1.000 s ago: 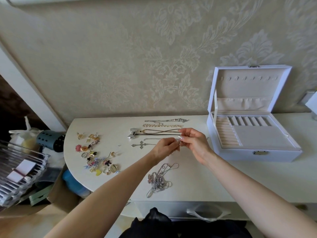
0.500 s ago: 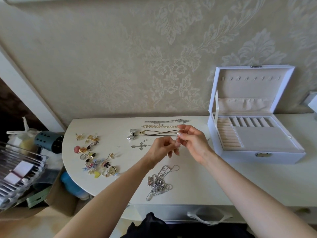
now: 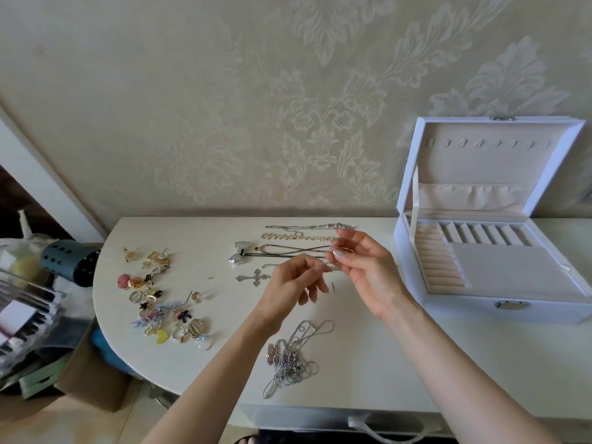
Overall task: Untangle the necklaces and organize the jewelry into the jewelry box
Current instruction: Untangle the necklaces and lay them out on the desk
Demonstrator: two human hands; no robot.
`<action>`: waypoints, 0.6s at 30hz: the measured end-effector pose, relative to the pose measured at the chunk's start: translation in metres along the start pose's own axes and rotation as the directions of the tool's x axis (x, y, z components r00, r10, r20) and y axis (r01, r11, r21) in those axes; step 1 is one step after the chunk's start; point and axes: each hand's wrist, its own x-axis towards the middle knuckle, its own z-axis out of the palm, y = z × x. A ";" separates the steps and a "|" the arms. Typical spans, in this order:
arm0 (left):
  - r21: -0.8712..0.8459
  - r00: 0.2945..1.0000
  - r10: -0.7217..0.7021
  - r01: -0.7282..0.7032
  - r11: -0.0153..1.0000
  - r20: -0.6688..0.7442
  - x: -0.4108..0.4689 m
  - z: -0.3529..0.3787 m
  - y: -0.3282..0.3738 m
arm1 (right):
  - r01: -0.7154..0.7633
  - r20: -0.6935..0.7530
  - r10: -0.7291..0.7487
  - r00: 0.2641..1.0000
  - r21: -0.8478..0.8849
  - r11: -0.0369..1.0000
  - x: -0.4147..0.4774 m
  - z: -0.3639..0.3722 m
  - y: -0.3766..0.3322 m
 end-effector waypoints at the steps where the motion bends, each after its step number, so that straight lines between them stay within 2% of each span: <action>1: -0.004 1.000 0.007 -0.007 1.000 -0.001 0.000 0.000 0.000 | 0.003 0.002 -0.003 1.000 -0.005 1.000 -0.001 0.001 0.000; 8: -0.011 1.000 0.018 -0.018 1.000 -0.006 -0.004 0.000 -0.001 | 0.036 0.007 -0.036 0.999 0.016 0.999 -0.005 0.006 -0.001; 18: -0.001 0.997 0.068 -0.068 0.998 -0.040 -0.005 0.001 0.001 | 0.056 -0.010 -0.057 0.998 -0.054 0.997 -0.010 0.009 -0.002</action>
